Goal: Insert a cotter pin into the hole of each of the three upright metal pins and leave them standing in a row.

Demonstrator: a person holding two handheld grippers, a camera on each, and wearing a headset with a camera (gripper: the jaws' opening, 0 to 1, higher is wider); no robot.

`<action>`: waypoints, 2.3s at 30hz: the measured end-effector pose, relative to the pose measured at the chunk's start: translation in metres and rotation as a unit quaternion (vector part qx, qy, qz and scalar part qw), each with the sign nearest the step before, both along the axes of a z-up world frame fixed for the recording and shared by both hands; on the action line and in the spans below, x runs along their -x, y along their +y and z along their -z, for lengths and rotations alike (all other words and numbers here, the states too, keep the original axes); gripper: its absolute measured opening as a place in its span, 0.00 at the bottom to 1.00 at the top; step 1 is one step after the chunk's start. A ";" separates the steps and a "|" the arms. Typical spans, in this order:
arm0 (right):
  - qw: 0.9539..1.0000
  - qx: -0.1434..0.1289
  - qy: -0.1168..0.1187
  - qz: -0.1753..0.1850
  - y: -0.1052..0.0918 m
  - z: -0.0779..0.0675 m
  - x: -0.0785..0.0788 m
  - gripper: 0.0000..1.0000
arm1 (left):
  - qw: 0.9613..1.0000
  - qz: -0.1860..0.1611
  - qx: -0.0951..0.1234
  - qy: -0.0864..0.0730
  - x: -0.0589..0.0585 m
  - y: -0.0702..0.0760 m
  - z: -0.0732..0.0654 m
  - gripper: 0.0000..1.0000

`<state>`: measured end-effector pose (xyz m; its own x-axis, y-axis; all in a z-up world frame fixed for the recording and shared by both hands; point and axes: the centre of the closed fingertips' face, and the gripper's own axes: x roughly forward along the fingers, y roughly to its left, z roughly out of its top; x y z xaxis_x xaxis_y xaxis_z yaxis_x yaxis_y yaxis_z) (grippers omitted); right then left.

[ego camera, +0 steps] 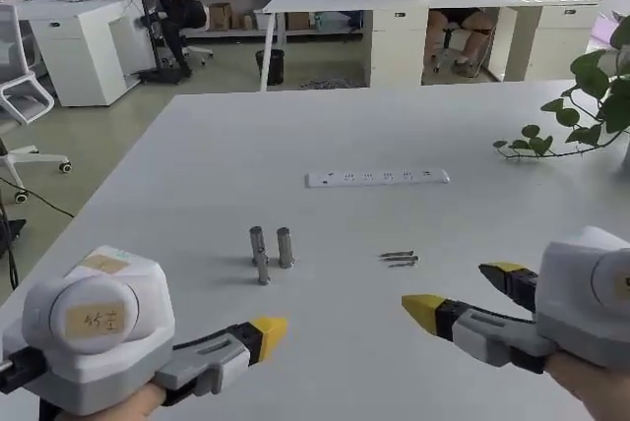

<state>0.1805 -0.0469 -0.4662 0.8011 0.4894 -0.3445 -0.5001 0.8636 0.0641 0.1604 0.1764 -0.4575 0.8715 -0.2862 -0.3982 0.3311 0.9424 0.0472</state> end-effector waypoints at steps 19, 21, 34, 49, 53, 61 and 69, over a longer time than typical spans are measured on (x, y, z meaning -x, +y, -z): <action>1.000 0.002 -0.001 0.001 -0.002 -0.002 0.005 0.60 | 1.000 -0.002 0.011 0.004 0.004 0.001 -0.001 0.84; 1.000 0.003 -0.001 0.003 -0.003 -0.001 0.004 0.60 | 1.000 -0.003 0.013 0.005 0.004 0.001 -0.001 0.84; 1.000 0.016 -0.001 -0.006 0.001 0.002 0.003 0.64 | 1.000 0.002 0.012 0.003 0.003 -0.001 -0.001 0.85; 0.999 0.024 0.031 -0.005 -0.002 0.016 0.004 0.69 | 1.000 0.001 0.020 -0.001 0.003 -0.002 -0.002 0.84; 0.999 0.019 0.034 -0.003 -0.005 0.017 0.005 0.68 | 1.000 0.005 0.022 0.000 0.003 -0.006 -0.001 0.84; 0.999 0.020 0.033 -0.014 -0.002 0.019 0.001 0.62 | 1.000 0.011 0.016 0.003 0.003 -0.008 0.001 0.84; 0.998 0.034 0.029 -0.043 0.019 0.021 -0.013 0.60 | 1.000 0.020 0.020 0.001 0.003 -0.013 0.002 0.83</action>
<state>0.1935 -0.0281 -0.4872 0.7355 0.5288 -0.4236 -0.5691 0.8215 0.0373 0.1571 0.1630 -0.4598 0.8586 -0.3362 -0.3870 0.3679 0.9298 0.0085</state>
